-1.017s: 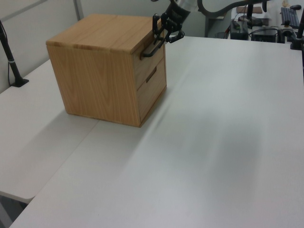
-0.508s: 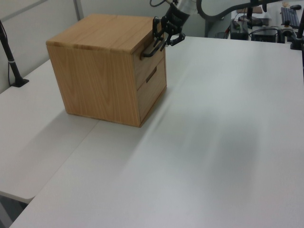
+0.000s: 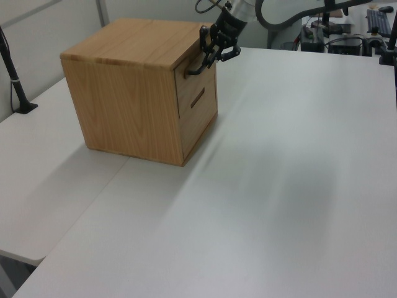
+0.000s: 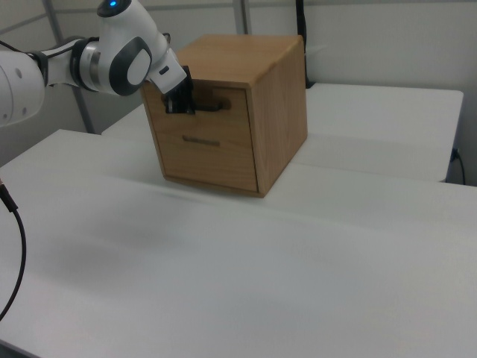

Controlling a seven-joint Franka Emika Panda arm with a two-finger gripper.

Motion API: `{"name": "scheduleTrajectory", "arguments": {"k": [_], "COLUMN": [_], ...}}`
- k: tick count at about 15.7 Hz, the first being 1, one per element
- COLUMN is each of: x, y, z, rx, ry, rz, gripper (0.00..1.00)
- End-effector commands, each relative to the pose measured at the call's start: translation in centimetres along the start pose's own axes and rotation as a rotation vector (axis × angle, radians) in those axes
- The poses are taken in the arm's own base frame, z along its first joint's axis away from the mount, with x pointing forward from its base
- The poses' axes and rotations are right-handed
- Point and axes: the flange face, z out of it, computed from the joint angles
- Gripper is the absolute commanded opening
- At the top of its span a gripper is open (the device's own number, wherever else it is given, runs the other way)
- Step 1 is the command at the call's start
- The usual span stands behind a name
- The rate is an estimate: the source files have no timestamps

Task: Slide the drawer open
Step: 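Lower the gripper onto the black handle of the upper drawer and close it, then pull the handle outward, sliding the upper drawer out of the cabinet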

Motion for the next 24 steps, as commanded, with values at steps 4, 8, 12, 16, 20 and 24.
{"name": "scheduleTrajectory", "arguments": {"k": [4, 8, 12, 16, 20, 24], "x": [-0.9, -0.2, 0.5, 0.8, 1.7, 1.6], "y": [5.1, 7.7, 11.0, 13.5, 13.8, 13.2], "z": [-2.4, -5.4, -8.3, -10.3, -10.0, -11.3], "rx": [-0.062, -0.061, -0.062, -0.065, -0.092, -0.143], "ry": [-0.048, -0.070, -0.092, -0.112, -0.112, -0.137], "rz": [-0.027, -0.032, -0.058, -0.074, -0.057, -0.066], "gripper": [0.03, 0.03, 0.03, 0.03, 0.87, 1.00]}}
